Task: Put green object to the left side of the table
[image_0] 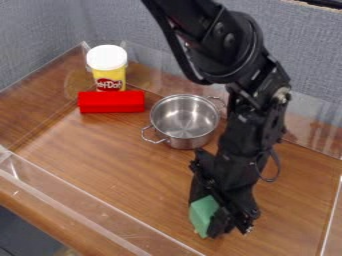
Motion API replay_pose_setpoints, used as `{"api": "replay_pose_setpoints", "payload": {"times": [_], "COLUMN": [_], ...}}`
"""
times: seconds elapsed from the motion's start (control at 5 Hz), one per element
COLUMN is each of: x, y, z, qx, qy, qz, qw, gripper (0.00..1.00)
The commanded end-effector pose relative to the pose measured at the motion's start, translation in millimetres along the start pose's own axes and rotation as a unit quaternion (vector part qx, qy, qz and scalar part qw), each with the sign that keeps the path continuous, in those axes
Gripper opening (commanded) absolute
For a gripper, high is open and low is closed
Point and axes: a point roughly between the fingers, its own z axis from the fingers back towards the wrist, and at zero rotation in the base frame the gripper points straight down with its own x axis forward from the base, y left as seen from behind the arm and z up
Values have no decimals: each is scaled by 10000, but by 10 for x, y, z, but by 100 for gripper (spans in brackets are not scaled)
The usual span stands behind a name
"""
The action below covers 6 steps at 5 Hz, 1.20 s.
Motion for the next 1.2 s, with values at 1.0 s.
{"api": "replay_pose_setpoints", "payload": {"times": [1.0], "x": [-741], "y": [1277], "z": [1030], "qx": [407], "qy": [-886], "qz": [2369], "qw": [9666], "gripper": [0]}}
